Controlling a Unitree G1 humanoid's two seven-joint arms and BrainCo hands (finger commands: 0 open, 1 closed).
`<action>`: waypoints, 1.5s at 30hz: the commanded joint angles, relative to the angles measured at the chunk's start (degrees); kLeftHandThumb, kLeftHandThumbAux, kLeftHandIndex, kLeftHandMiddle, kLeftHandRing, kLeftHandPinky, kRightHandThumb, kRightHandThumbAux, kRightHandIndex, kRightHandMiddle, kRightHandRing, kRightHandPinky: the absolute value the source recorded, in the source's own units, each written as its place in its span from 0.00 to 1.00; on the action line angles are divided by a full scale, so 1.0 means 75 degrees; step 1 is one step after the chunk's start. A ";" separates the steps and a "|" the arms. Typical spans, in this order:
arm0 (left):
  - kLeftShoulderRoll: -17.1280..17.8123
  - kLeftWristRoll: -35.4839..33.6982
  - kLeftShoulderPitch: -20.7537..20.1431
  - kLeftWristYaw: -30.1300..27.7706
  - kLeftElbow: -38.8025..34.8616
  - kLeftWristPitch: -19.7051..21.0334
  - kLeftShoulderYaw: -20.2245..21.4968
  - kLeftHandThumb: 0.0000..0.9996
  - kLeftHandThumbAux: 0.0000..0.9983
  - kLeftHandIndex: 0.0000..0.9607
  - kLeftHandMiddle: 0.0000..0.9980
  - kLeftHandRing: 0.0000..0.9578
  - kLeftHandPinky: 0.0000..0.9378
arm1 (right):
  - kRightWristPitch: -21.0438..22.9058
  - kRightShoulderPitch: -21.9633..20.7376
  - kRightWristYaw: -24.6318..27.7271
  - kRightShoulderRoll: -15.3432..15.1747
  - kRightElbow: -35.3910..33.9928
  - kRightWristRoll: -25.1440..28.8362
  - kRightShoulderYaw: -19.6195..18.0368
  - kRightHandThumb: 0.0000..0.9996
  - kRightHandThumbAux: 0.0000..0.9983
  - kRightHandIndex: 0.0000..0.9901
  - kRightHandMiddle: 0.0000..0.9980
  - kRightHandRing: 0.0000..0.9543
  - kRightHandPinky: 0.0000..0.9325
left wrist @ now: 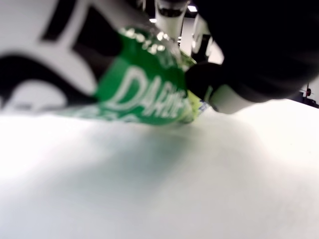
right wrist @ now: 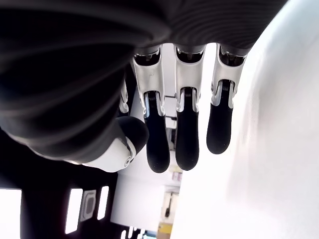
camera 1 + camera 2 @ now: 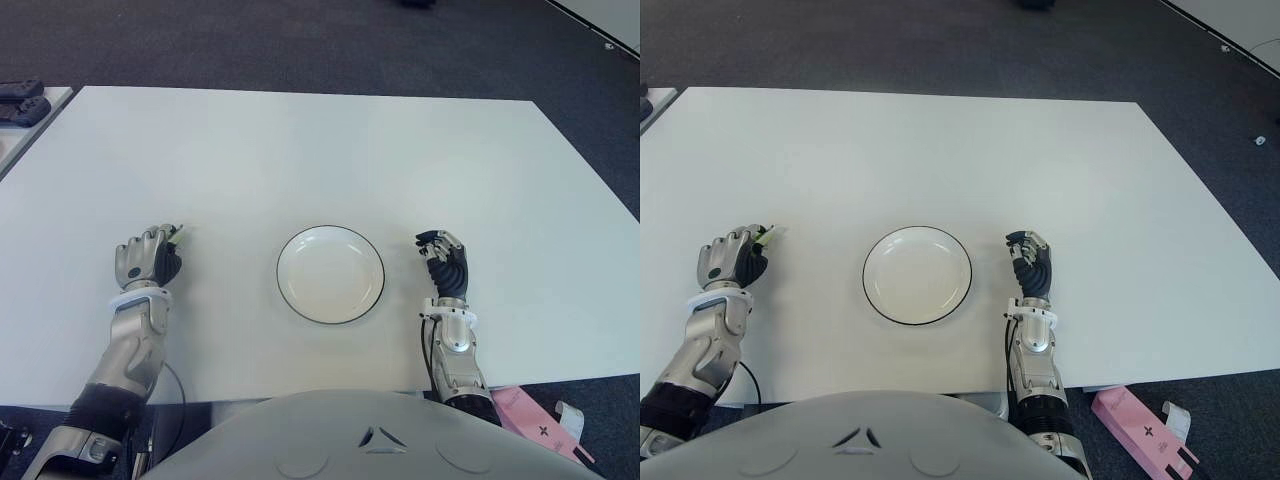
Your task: Put the toothpaste on the table into the plate.
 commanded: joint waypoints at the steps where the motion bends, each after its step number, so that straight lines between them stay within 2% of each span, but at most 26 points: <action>1: -0.0177 -0.0182 0.0194 0.0063 0.0276 -0.0183 -0.0010 0.74 0.70 0.46 0.88 0.91 0.93 | 0.0076 0.0075 -0.0010 0.0009 0.0194 -0.0013 -0.0029 0.71 0.74 0.43 0.46 0.46 0.46; 12: -0.0230 -0.0323 0.0298 0.0612 0.0064 -0.0675 0.0297 0.74 0.70 0.46 0.89 0.92 0.95 | 0.0117 0.0032 -0.0067 0.0029 0.0264 -0.0028 -0.0023 0.71 0.74 0.43 0.45 0.45 0.45; 19: -0.0317 0.0008 0.0475 0.0744 -0.0941 -0.0488 0.0494 0.74 0.70 0.46 0.90 0.94 0.96 | 0.0196 0.0024 -0.0087 0.0028 0.0236 -0.0055 0.0013 0.71 0.74 0.43 0.45 0.44 0.44; 29: -0.0511 0.0226 0.0510 0.1748 -0.1196 -0.0888 0.0687 0.74 0.70 0.46 0.90 0.94 0.96 | 0.0297 0.0009 -0.0111 0.0051 0.0225 -0.0058 0.0032 0.70 0.74 0.43 0.44 0.43 0.43; 38: -0.0592 0.0384 0.0465 0.1683 -0.2190 -0.0955 0.0797 0.74 0.70 0.46 0.90 0.94 0.96 | 0.0293 0.0004 -0.0169 0.0083 0.0222 -0.0076 0.0053 0.71 0.74 0.43 0.45 0.44 0.45; 45: -0.0664 0.0610 0.0407 0.1796 -0.2605 -0.1159 0.0777 0.73 0.70 0.46 0.90 0.94 0.96 | 0.0254 -0.0017 -0.0189 0.0110 0.0248 -0.0069 0.0074 0.71 0.73 0.43 0.46 0.44 0.45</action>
